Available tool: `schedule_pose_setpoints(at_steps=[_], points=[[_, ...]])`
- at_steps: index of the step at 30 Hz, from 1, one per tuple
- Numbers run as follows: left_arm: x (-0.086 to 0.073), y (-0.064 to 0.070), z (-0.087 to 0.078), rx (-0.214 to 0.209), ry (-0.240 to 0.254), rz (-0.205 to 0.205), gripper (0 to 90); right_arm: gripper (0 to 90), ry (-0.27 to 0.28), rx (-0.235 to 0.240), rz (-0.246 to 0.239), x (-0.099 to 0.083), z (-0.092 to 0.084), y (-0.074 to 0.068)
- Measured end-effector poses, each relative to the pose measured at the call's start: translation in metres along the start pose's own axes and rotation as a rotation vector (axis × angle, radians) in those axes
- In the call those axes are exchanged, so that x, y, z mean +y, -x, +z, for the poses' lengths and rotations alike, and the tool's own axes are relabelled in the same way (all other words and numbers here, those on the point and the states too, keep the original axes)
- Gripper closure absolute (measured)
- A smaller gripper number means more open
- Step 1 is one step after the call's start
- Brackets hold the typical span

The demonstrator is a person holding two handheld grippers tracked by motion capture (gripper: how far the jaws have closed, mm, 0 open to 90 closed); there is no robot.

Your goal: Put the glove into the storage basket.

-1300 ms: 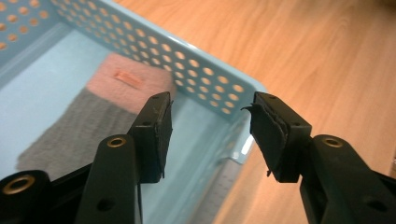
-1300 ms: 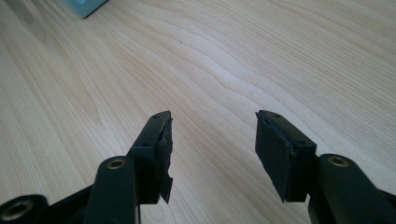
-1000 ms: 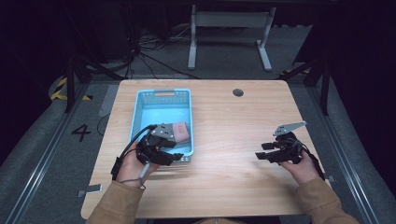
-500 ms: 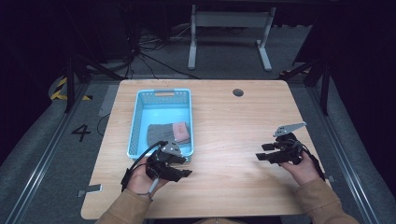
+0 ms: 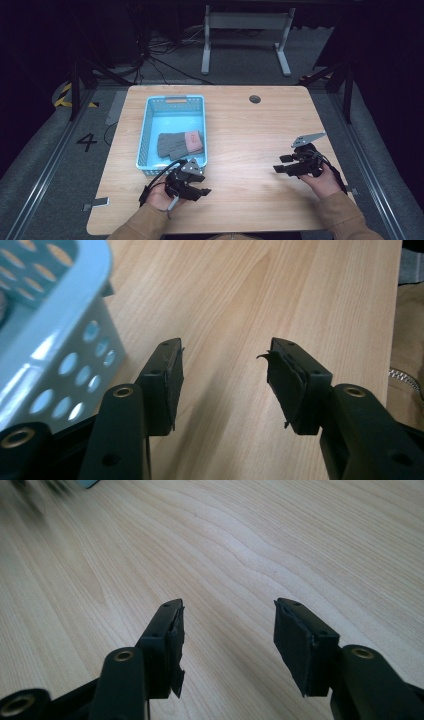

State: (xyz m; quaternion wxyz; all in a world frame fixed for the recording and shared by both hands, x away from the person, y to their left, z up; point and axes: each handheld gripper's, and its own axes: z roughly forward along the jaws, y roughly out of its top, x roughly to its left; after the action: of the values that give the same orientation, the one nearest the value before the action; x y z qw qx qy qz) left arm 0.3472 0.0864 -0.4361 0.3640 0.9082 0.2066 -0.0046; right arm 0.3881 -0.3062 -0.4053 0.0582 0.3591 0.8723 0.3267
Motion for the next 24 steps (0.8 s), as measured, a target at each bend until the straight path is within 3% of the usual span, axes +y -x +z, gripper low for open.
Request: schedule_pose_setpoints(at_steps=[4,9,17,24], points=[[-0.002,0.002,0.007,0.035,-0.033,0.003,48.0,46.2,-0.005,0.002,0.000,-0.001,0.002,0.000],[-0.005,0.001,0.016,0.031,-0.061,-0.013,46.9,46.2,-0.025,-0.001,-0.001,-0.002,0.007,0.000],[-0.005,-0.002,0.014,0.022,-0.052,-0.022,45.9,46.1,-0.057,-0.001,0.003,-0.003,0.014,0.000],[-0.005,-0.002,0.013,0.027,-0.054,-0.033,44.1,46.2,-0.053,-0.003,-0.001,-0.003,0.013,0.000]])
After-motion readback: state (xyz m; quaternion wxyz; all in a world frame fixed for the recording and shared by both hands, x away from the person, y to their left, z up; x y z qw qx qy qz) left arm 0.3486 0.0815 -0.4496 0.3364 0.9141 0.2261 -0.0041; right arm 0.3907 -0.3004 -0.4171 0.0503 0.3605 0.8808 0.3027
